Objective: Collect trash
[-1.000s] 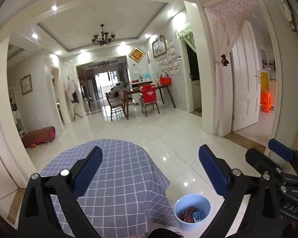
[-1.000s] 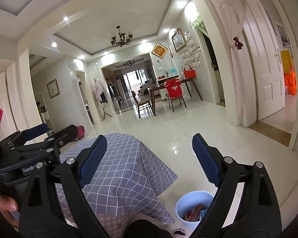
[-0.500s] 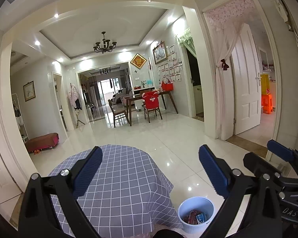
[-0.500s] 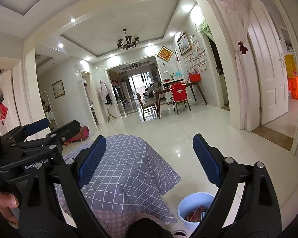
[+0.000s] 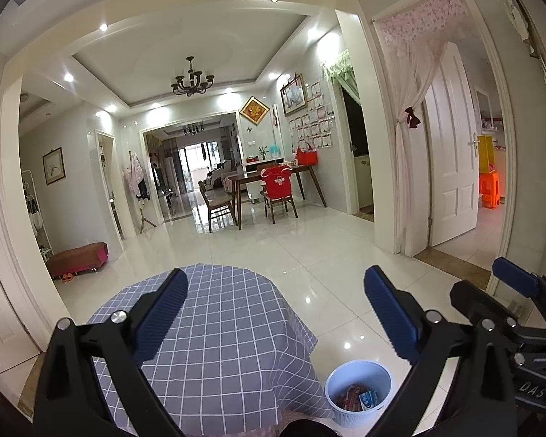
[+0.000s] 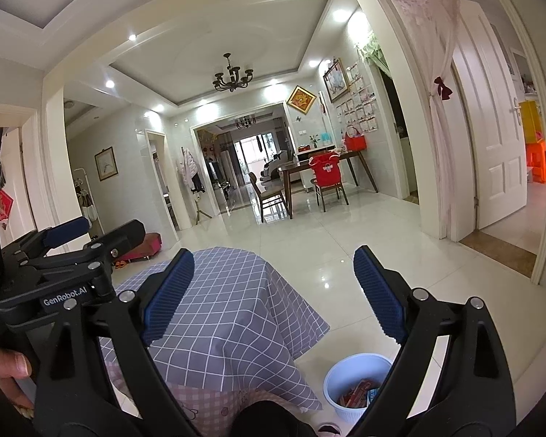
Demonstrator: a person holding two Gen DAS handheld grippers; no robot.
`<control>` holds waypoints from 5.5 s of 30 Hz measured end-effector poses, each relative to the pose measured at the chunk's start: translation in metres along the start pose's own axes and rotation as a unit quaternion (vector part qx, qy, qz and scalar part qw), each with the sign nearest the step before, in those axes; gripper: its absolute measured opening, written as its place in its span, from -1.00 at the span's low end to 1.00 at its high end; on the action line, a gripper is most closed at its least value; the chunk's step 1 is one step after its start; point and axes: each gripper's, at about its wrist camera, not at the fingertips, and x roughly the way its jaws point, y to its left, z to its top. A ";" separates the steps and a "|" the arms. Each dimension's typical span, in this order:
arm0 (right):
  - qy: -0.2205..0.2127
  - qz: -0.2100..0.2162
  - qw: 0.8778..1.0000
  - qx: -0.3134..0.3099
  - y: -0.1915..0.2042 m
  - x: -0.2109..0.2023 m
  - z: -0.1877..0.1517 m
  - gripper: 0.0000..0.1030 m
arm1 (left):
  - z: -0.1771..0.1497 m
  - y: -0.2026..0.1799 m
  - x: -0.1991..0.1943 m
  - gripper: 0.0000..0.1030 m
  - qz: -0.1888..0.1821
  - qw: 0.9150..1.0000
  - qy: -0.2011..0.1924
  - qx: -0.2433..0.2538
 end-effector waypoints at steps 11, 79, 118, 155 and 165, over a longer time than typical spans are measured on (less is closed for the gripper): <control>0.000 0.000 1.000 0.002 0.000 0.000 0.000 0.71 | 0.001 -0.002 0.001 0.86 0.001 1.000 0.001 0.002; 0.007 0.001 1.000 0.008 0.002 0.001 -0.013 0.72 | 0.001 0.002 0.001 0.86 0.000 1.000 0.004 0.010; 0.014 0.001 1.000 0.012 0.006 -0.002 -0.027 0.72 | 0.002 0.010 -0.003 0.86 0.001 1.000 0.010 0.015; 0.021 0.000 1.000 0.017 0.019 -0.008 -0.033 0.72 | 0.006 0.022 -0.001 0.87 0.000 1.000 0.014 0.019; 0.023 0.000 1.000 0.018 0.022 -0.009 -0.035 0.72 | 0.000 0.031 -0.003 0.87 0.001 1.000 0.015 0.021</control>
